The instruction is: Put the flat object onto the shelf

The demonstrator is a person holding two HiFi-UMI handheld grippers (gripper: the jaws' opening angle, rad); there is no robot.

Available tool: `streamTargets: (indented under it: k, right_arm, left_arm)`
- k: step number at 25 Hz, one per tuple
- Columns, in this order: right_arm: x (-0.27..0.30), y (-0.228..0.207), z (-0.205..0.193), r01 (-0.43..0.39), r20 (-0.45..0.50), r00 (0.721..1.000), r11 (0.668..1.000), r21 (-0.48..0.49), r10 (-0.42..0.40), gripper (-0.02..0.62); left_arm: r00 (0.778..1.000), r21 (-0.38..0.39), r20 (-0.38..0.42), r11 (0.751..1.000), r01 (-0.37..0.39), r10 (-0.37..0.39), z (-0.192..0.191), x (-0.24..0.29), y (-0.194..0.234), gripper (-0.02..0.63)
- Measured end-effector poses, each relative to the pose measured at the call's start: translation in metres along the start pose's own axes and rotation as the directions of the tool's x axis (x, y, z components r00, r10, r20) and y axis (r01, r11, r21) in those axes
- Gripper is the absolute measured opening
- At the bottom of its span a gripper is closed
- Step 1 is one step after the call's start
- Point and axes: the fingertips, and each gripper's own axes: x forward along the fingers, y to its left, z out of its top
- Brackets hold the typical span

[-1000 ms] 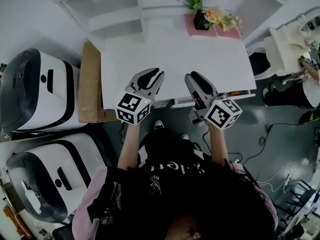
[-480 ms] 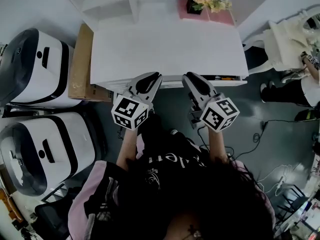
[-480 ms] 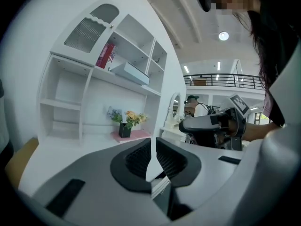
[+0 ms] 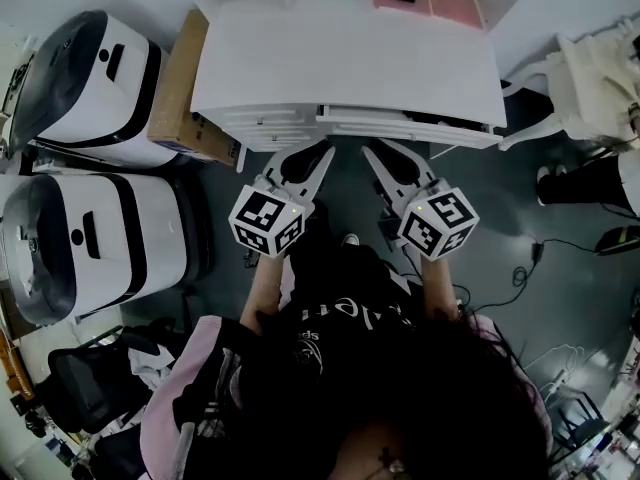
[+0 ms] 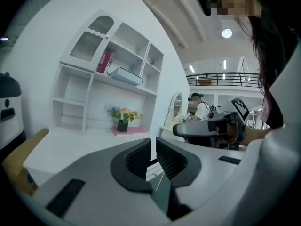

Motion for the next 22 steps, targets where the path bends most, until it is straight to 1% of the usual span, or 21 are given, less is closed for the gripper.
streamTargets:
  k: [4, 10, 15, 22]
  right_arm:
    - [-0.016, 0.023, -0.015, -0.041, -0.01, 0.999, 0.999, -0.011, 0.041, 0.092]
    - [-0.029, 0.051, -0.029, -0.065, -0.023, 0.998, 0.997, -0.044, 0.064, 0.089]
    - [-0.031, 0.07, -0.039, -0.055, -0.021, 0.998, 0.997, -0.053, 0.054, 0.089]
    - [-0.02, 0.116, -0.056, -0.03, -0.016, 0.999, 0.998, -0.062, 0.029, 0.083]
  left_arm:
    - [1.0, -0.006, -0.016, 1.0, -0.011, 0.011, -0.012, -0.021, -0.027, 0.043]
    - [0.999, -0.001, -0.022, 1.0, -0.024, 0.024, -0.015, -0.049, -0.042, 0.043]
    - [0.999, -0.001, -0.029, 1.0, -0.019, 0.019, -0.021, -0.073, -0.047, 0.043]
    - [0.999, 0.015, -0.035, 1.0, 0.017, -0.016, -0.023, -0.123, -0.04, 0.043]
